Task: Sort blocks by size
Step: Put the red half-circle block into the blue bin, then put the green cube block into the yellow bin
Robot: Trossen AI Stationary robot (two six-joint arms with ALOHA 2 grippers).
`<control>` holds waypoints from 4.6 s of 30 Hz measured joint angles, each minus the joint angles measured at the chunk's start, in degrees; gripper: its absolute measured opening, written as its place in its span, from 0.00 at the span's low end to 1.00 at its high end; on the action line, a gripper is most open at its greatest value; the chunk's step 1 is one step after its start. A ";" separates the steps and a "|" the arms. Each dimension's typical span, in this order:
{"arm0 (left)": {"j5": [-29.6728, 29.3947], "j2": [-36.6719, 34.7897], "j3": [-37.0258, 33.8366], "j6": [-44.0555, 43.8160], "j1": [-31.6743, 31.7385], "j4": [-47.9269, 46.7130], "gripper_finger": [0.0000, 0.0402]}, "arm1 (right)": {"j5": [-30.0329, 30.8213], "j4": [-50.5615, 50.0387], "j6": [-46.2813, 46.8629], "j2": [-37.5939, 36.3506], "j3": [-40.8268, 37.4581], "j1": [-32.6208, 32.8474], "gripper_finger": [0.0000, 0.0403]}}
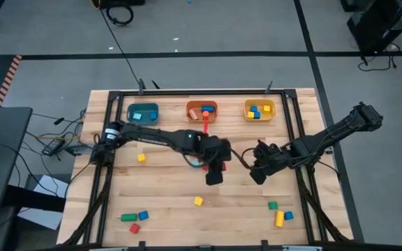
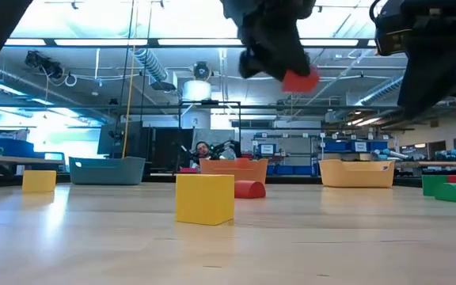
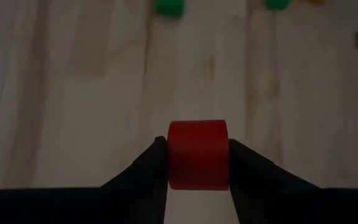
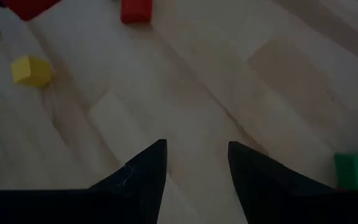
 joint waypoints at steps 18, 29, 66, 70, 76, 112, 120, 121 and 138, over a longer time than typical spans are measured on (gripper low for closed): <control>-12.15 -14.54 -26.39 -12.49 -0.29 -7.49 0.33 | 6.68 0.12 0.59 0.02 0.00 -7.99 0.46; -15.28 -44.40 -55.60 -14.65 20.07 -4.66 0.34 | 7.68 6.05 0.87 0.02 -0.02 -18.81 0.46; -15.39 -43.39 -56.99 -3.67 55.58 10.35 0.48 | 3.75 12.08 -4.37 0.02 -0.02 -24.46 0.46; -11.50 -45.78 -54.26 0.48 52.69 10.86 0.48 | 3.80 12.04 -6.59 0.02 -0.02 -24.46 0.46; -13.64 -51.50 -53.07 0.69 43.41 16.62 0.47 | 3.89 7.93 -9.28 0.02 -0.02 -24.46 0.46; -18.17 -53.07 -53.07 0.54 23.76 32.05 0.47 | -12.62 -14.81 -24.03 10.21 -4.99 -26.35 0.71; -17.56 -53.07 -53.07 0.54 23.78 32.70 0.47 | -12.99 -7.87 -24.08 12.13 -7.95 -26.38 0.55; -17.56 -53.07 -53.07 0.54 23.78 32.70 0.47 | -13.03 -7.52 -24.04 12.13 -8.13 -26.41 0.50; -17.57 -53.07 -53.09 0.56 23.83 36.86 0.47 | -2.27 -11.18 -24.58 2.98 7.96 -34.09 0.36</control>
